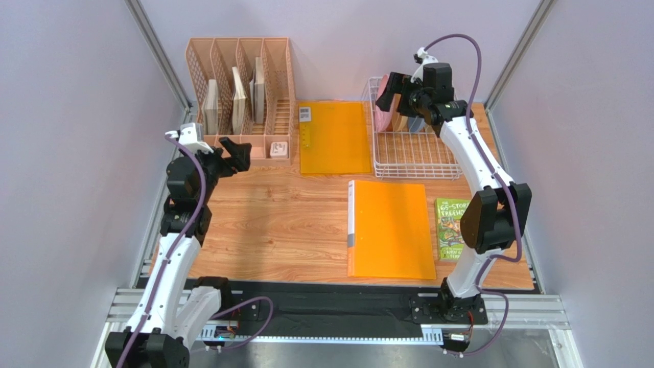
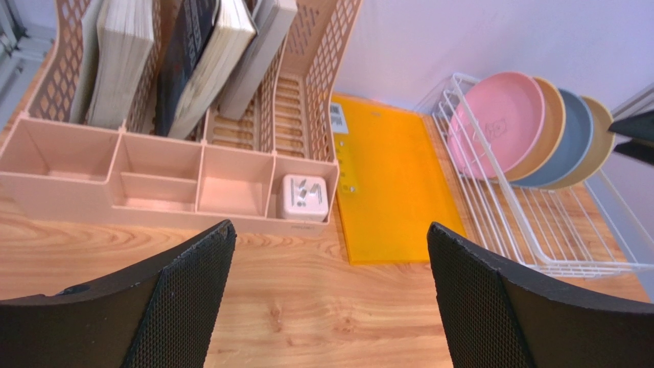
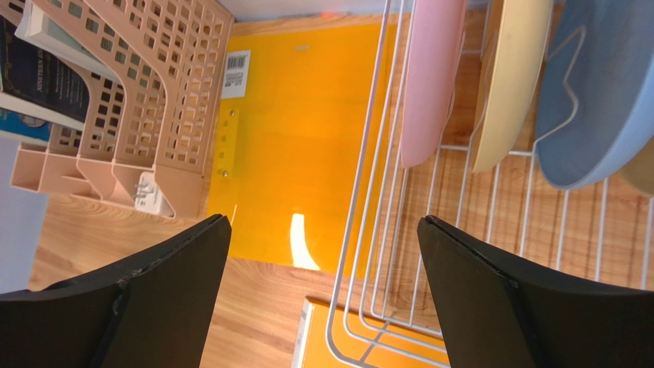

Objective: Unload the plates from the dish rack

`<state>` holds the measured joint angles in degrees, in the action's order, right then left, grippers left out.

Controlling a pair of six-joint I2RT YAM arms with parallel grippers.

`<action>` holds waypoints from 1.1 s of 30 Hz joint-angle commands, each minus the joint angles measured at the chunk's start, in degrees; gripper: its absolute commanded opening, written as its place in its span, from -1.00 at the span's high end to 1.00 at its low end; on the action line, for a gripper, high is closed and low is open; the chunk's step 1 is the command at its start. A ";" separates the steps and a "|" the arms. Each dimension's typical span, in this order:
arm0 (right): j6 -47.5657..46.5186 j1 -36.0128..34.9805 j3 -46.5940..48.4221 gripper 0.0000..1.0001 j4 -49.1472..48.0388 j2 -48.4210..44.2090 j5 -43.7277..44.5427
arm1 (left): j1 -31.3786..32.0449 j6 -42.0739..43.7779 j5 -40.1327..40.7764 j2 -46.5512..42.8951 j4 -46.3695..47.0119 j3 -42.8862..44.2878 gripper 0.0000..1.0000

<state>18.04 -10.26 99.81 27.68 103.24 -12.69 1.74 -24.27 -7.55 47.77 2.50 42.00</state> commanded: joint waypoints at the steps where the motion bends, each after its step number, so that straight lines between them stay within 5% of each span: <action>1: -6.43 -1.87 3.72 -1.00 -5.16 -2.00 6.11 | -0.33 0.45 -2.64 1.97 5.49 -0.96 -0.99; 6: -9.51 -3.44 22.42 -1.00 7.37 9.24 8.97 | -0.33 1.86 -5.18 9.60 2.95 4.05 -0.90; 14: -17.50 -9.16 33.24 -0.87 6.33 19.62 27.77 | -0.07 3.18 -1.33 15.77 4.08 3.10 -0.88; 22: -20.06 -10.30 36.51 -0.61 3.70 27.27 37.90 | 2.30 3.88 3.15 18.15 6.37 1.51 -0.88; 33: -22.88 -10.22 36.24 -0.53 1.41 31.58 44.59 | 3.18 3.88 2.80 20.35 7.17 1.42 -0.88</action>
<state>-2.63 -20.51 133.99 32.12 133.47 27.99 4.54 -21.69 -5.23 67.96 6.81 43.13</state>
